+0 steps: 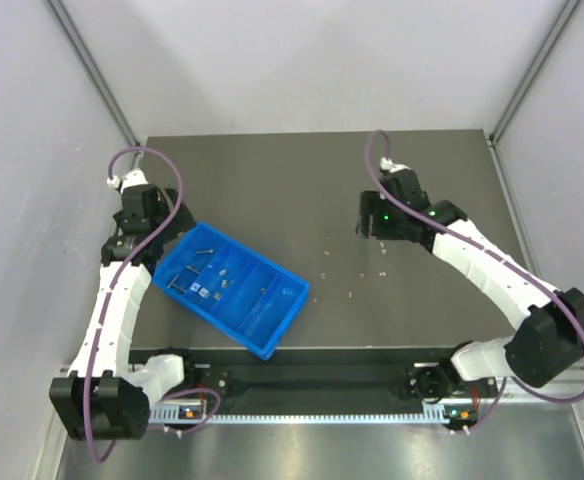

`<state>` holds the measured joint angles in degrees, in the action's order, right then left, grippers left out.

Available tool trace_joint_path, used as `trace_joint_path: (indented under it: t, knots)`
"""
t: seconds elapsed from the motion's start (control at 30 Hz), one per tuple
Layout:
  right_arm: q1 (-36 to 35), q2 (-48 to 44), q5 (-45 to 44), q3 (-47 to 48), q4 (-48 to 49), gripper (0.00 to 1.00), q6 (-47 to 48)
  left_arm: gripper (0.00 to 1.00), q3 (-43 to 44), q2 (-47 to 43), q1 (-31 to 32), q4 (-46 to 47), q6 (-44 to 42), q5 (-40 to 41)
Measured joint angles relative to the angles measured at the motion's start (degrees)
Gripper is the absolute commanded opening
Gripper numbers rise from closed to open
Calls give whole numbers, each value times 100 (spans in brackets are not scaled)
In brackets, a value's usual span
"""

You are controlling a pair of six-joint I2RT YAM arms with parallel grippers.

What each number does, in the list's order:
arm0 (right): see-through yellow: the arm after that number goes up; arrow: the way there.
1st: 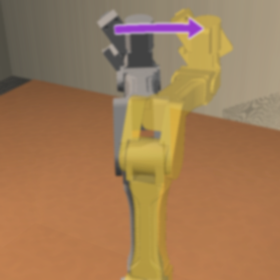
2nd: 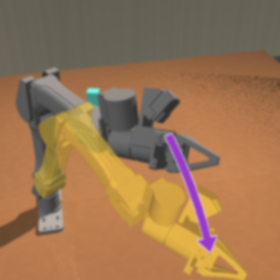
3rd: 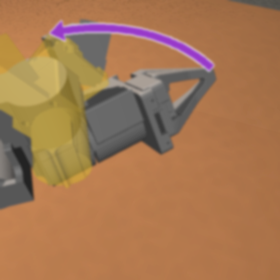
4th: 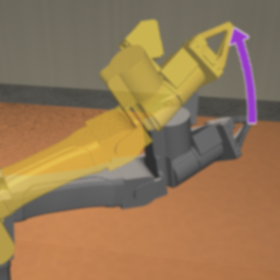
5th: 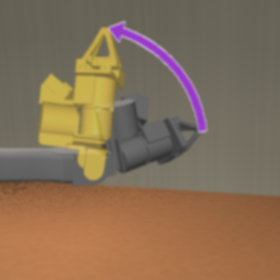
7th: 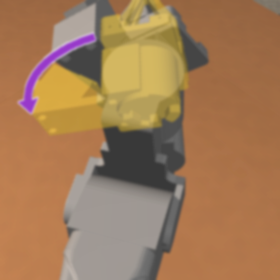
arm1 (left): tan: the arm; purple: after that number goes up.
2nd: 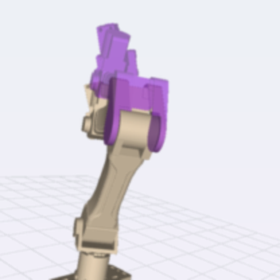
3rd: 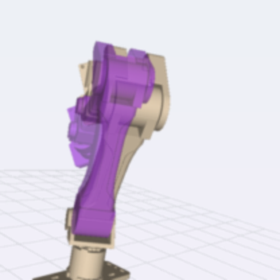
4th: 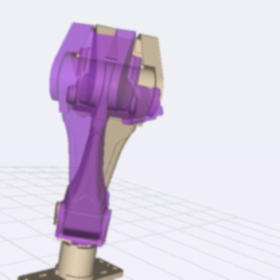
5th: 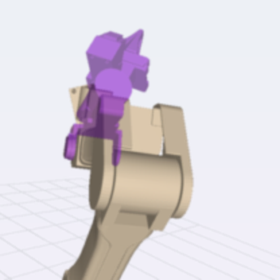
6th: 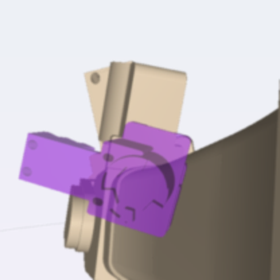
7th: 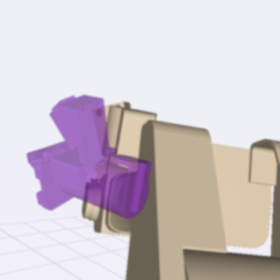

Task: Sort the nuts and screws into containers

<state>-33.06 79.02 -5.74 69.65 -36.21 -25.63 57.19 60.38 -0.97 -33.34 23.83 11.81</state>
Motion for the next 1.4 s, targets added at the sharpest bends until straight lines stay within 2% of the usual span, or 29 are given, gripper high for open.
trace_joint_path:
  t: [0.17,0.3,0.33,0.37,0.47,0.7,0.87,1.1,1.4]
  knots:
    - [697,-225,-162,-1099,-20,65,-538,98,0,0,0,0,0,0]
    - [743,-227,-164,-1784,-61,63,-1480,98,0,2,0,4,0,0]
    - [741,-225,-164,-1836,-116,60,-1722,98,0,4,0,4,0,0]
    - [741,-214,-170,-1840,-173,58,-1926,98,0,11,0,7,0,-2]
    - [734,-146,-313,-1705,-348,61,-2599,98,0,24,0,7,0,-22]
    - [643,20,-949,-1331,-719,59,-4065,98,-2,26,0,17,0,-24]
    - [623,588,-1047,-1054,-988,58,-4909,98,-2,26,0,17,2,-22]
    - [616,1202,-957,-1029,-1228,56,-5724,98,-61,20,0,59,50,-55]
    - [612,1394,-916,-1027,-1300,52,-6218,98,-122,11,0,66,94,-68]
